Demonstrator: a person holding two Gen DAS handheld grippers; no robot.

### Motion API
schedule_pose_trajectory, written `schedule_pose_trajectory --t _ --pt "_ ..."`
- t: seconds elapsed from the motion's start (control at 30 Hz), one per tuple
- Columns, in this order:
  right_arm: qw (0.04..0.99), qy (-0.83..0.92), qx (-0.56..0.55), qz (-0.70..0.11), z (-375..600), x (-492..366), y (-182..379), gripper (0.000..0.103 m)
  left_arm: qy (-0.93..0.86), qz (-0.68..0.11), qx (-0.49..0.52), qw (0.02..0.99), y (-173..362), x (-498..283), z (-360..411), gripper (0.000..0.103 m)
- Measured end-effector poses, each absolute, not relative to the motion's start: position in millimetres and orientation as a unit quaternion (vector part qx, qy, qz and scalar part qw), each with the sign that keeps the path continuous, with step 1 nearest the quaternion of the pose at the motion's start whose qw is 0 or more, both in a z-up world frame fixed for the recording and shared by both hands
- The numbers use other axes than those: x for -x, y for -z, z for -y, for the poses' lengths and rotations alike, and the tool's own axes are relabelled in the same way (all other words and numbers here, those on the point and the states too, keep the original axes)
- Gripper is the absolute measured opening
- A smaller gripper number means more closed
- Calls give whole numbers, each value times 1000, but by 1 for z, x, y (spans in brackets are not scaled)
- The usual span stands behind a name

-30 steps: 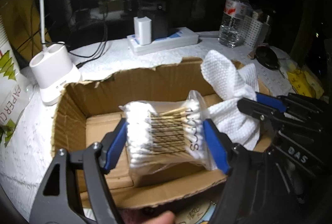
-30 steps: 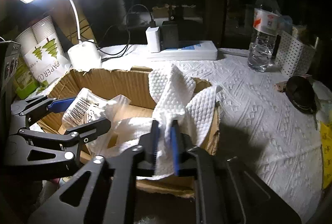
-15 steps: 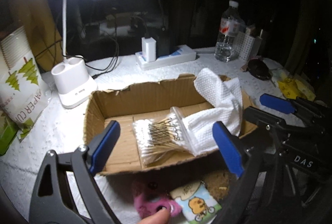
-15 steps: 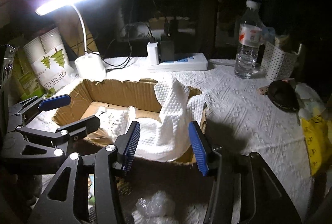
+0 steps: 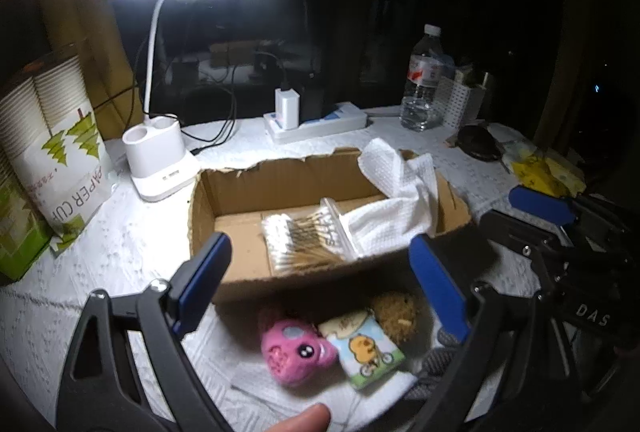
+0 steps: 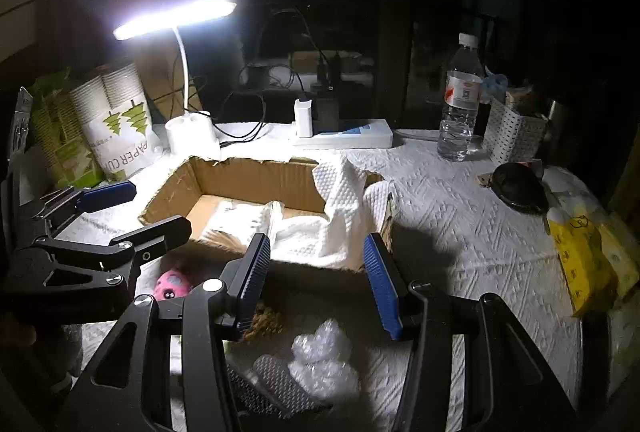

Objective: Organize soft objects
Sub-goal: 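Withdraw both tools from the box toward the remaining soft items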

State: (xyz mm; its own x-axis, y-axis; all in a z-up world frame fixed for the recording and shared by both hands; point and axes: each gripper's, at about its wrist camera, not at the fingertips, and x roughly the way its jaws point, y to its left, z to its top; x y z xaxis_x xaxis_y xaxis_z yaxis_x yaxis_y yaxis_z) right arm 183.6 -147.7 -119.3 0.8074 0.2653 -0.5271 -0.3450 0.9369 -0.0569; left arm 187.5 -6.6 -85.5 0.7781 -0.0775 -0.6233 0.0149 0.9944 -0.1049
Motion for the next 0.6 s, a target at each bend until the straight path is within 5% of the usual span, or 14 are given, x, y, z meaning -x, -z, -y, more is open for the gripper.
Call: schedule_pose_trajectory --t 0.6 --pt "944 -145 65 -289 161 -144 150 52 25 -363 58 930 118 -145 5 92"
